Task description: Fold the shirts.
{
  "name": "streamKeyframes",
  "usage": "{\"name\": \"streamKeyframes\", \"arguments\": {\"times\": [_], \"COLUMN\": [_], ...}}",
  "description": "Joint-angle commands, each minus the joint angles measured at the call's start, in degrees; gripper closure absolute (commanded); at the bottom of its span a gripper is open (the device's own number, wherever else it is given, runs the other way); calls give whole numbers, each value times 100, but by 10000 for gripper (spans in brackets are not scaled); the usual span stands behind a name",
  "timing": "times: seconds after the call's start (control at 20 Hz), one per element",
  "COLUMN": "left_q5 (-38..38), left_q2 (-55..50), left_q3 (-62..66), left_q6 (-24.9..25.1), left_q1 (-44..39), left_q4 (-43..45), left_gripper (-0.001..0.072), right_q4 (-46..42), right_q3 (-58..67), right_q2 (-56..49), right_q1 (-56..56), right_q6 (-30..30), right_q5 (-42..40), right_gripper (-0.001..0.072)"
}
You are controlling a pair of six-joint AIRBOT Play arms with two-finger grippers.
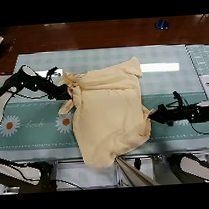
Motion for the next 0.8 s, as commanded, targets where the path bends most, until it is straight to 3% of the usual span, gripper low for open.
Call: {"name": "streamKeyframes", "arguments": {"times": [0.0, 0.3, 0.6, 0.75], "left_q5": [13, 614, 940, 1045], "left_q2": [203, 1781, 3539, 3998], "left_q3": [2, -741, -2625, -3609], "left_q6": [13, 160, 138, 138], "left_q1": [57, 337, 295, -61], "left_q4": [2, -157, -761, -1287], "left_gripper": [683, 683, 683, 683], "right_q4": [98, -721, -758, -343], "right_q3": [597, 3014, 6262, 7219], "right_q2": [-83, -310, -1982, -2776], "right_q1": [-4, -4, 0, 2], "right_q6": [-321, 533, 1303, 1456], "right_q5": [367, 173, 437, 476], "right_gripper": [692, 693, 693, 693]}}
